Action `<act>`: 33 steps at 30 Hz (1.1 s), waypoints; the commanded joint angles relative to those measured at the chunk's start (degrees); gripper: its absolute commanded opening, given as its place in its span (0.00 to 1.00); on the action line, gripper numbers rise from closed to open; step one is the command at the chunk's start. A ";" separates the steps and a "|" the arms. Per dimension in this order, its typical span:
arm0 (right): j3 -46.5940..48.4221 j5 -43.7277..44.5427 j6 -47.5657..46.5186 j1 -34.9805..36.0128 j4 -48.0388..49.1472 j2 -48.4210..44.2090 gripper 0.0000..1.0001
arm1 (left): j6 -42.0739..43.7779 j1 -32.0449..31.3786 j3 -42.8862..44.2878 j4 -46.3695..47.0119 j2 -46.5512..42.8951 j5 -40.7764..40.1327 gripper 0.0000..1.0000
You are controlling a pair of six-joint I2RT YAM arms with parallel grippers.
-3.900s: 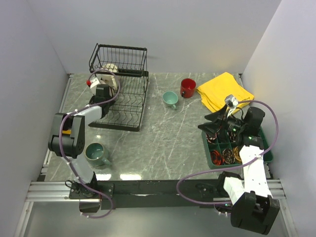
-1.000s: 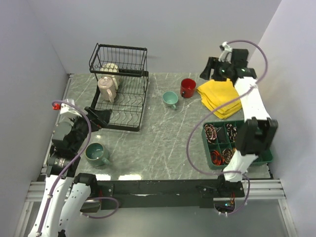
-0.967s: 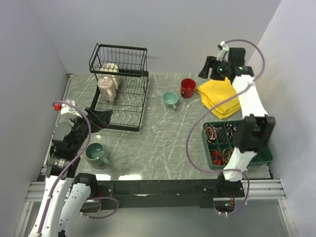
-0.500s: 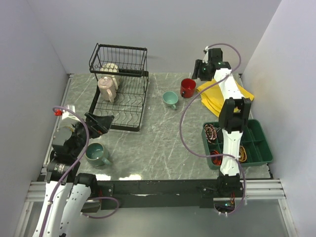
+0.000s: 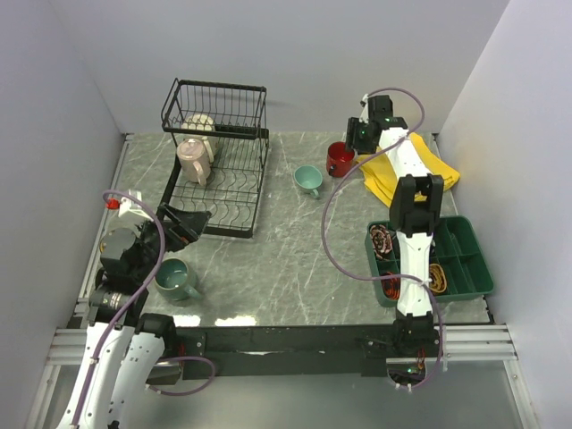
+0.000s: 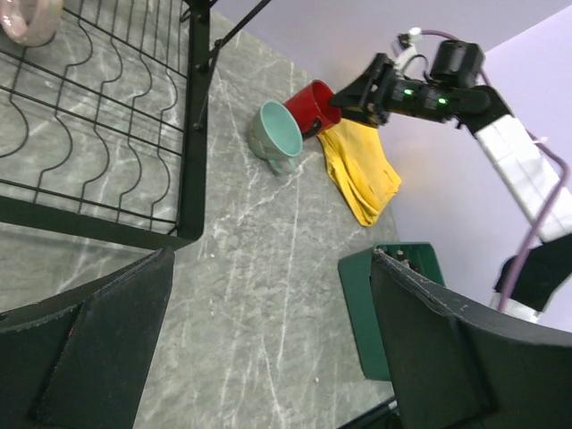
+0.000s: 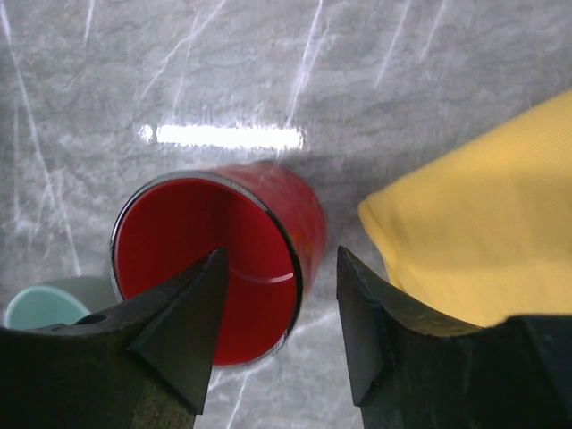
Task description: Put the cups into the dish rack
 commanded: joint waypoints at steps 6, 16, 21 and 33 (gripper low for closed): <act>4.08 1.99 -1.53 0.85 1.77 2.83 0.49 | -5.59 0.19 -0.92 7.00 0.30 6.45 0.96; 3.29 -0.29 -1.35 0.85 2.04 3.18 0.29 | -10.52 0.19 -2.68 11.14 0.65 11.02 0.96; 3.28 -0.47 -1.53 0.85 1.87 3.53 0.34 | -13.68 0.19 -4.00 14.13 0.82 13.84 0.96; 7.24 0.32 -1.62 1.11 -0.51 5.91 0.38 | -18.24 0.19 -5.14 17.38 0.74 15.86 0.96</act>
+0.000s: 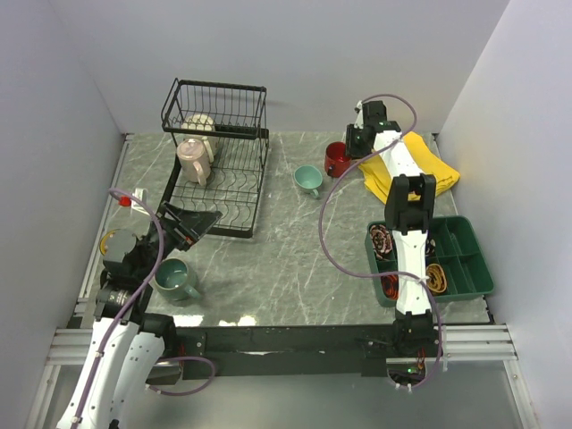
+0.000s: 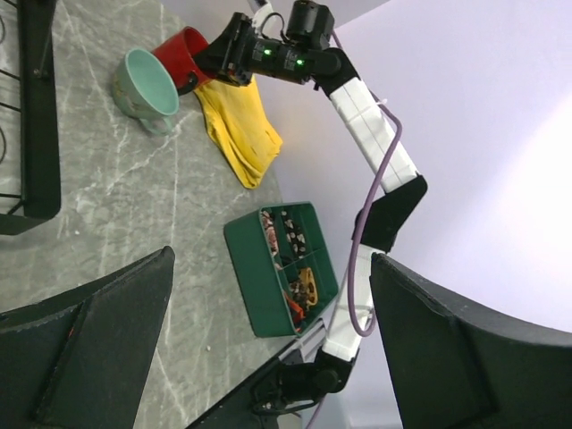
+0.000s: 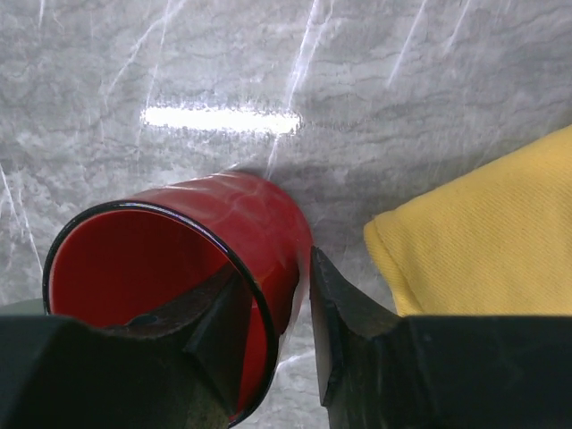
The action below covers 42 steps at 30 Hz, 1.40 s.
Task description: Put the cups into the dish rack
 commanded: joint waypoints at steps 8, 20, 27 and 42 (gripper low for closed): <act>-1.97 -3.32 0.15 -0.14 3.33 -4.86 0.00 | -9.90 0.19 -3.80 11.11 1.16 5.52 0.96; -33.52 -8.07 4.99 -1.28 21.25 -37.55 0.00 | -24.15 -1.12 -7.67 34.67 7.57 11.84 0.96; -44.60 -12.10 7.45 -1.10 26.70 -56.25 0.00 | -23.81 -9.45 -0.92 38.80 14.07 10.98 0.96; -59.45 -27.85 24.39 2.93 51.65 -84.22 0.00 | -21.61 -32.22 15.26 52.86 32.27 5.35 0.96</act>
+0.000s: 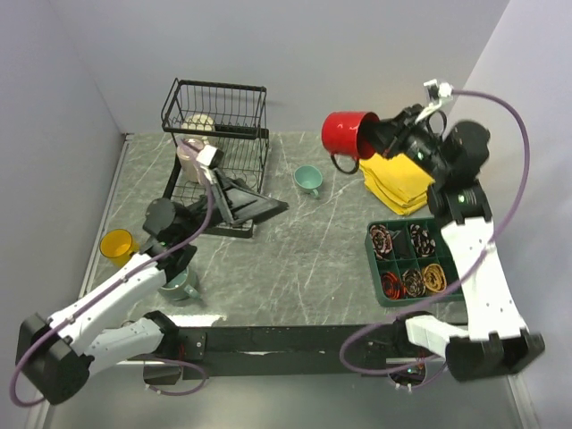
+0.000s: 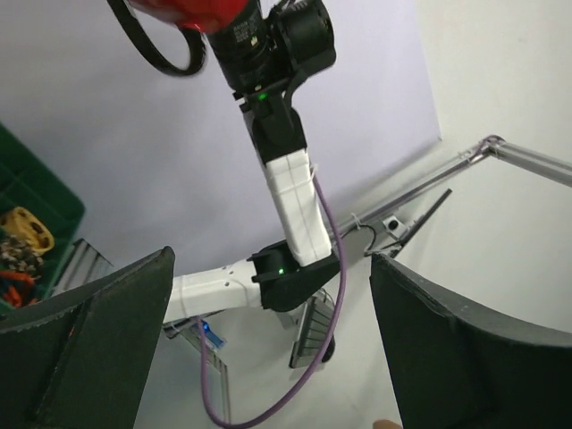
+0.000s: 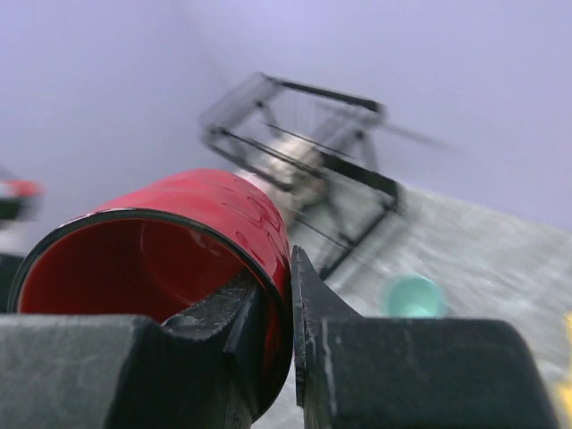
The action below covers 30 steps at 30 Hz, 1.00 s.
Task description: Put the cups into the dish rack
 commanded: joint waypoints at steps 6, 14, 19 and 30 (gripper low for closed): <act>-10.26 -4.35 19.18 9.13 23.10 -10.22 0.00 | 5.03 -12.39 10.24 7.84 10.32 -2.38 0.97; -13.60 -5.05 23.08 11.24 26.89 -11.80 0.00 | 8.20 -15.22 13.51 8.37 14.72 -6.06 0.96; -17.91 -6.11 20.71 13.09 35.39 -12.77 0.00 | 5.13 -15.48 15.62 12.76 17.88 -7.38 0.99; -19.23 -4.27 16.93 14.94 41.83 -11.36 0.00 | 4.68 -17.95 19.05 14.53 21.23 -10.02 0.75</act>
